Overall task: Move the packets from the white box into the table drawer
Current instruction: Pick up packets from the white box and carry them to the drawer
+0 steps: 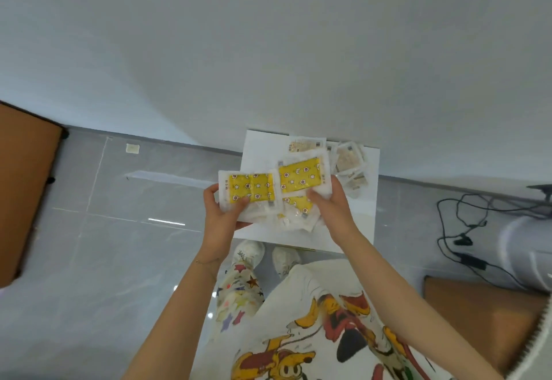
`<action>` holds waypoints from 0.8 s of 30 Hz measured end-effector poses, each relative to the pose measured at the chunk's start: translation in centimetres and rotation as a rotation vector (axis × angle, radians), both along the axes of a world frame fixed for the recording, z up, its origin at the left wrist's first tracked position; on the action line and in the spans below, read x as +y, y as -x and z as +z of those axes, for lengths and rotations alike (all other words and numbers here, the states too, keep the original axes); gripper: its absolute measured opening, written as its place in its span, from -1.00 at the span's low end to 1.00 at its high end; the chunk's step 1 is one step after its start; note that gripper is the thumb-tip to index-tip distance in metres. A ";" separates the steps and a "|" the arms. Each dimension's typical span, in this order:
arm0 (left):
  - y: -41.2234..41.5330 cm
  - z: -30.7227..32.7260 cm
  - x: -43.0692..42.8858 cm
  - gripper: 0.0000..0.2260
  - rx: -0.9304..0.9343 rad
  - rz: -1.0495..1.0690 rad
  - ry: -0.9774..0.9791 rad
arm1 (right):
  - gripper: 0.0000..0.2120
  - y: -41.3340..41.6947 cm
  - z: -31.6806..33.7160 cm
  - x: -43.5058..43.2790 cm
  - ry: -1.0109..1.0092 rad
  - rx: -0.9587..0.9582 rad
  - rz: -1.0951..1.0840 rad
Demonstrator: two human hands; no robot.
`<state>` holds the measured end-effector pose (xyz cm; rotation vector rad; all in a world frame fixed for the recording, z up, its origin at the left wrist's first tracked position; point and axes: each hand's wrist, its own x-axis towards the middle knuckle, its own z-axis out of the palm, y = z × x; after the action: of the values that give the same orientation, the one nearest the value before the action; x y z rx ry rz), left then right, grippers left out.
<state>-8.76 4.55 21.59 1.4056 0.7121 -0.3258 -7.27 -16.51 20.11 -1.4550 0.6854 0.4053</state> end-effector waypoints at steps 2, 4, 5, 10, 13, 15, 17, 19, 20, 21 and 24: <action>1.3 2.3 0.9 -0.55 -0.018 0.080 0.003 | -0.65 -0.1 2.2 1.3 -0.005 -0.027 0.020; 2.7 4.3 2.2 -0.52 -0.035 0.158 0.002 | -0.62 -0.1 3.9 2.7 -0.011 -0.036 0.035; 3.5 5.2 3.0 -0.51 -0.042 0.200 0.000 | -0.59 0.0 4.8 3.5 -0.019 -0.046 0.047; 7.9 8.8 7.8 -0.51 -0.101 0.444 -0.006 | -0.70 0.8 8.7 8.1 -0.028 -0.122 0.158; 11.3 10.0 10.9 -0.52 -0.126 0.569 -0.031 | -0.77 1.4 10.8 11.2 -0.051 -0.161 0.257; 13.7 10.5 12.9 -0.52 -0.147 0.664 -0.036 | -0.77 1.9 11.7 13.6 -0.060 -0.181 0.341; 16.1 10.7 15.0 -0.53 -0.167 0.757 -0.036 | -0.73 2.5 12.3 16.4 -0.080 -0.194 0.416; 18.5 10.9 17.1 -0.54 -0.183 0.843 -0.031 | -0.70 3.3 12.7 19.6 -0.082 -0.197 0.492; 19.7 11.0 18.1 -0.54 -0.186 0.883 -0.033 | -0.69 3.8 12.9 21.3 -0.081 -0.198 0.529; 20.9 11.1 19.2 -0.55 -0.188 0.921 -0.037 | -0.68 4.4 13.1 23.1 -0.086 -0.200 0.560; 24.6 11.2 22.4 -0.54 -0.202 1.012 -0.059 | -0.66 6.5 13.7 28.4 -0.079 -0.210 0.664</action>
<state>-33.38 26.93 32.82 0.9553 1.1618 0.6236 -13.78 11.92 33.78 -1.5994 -0.0010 0.7647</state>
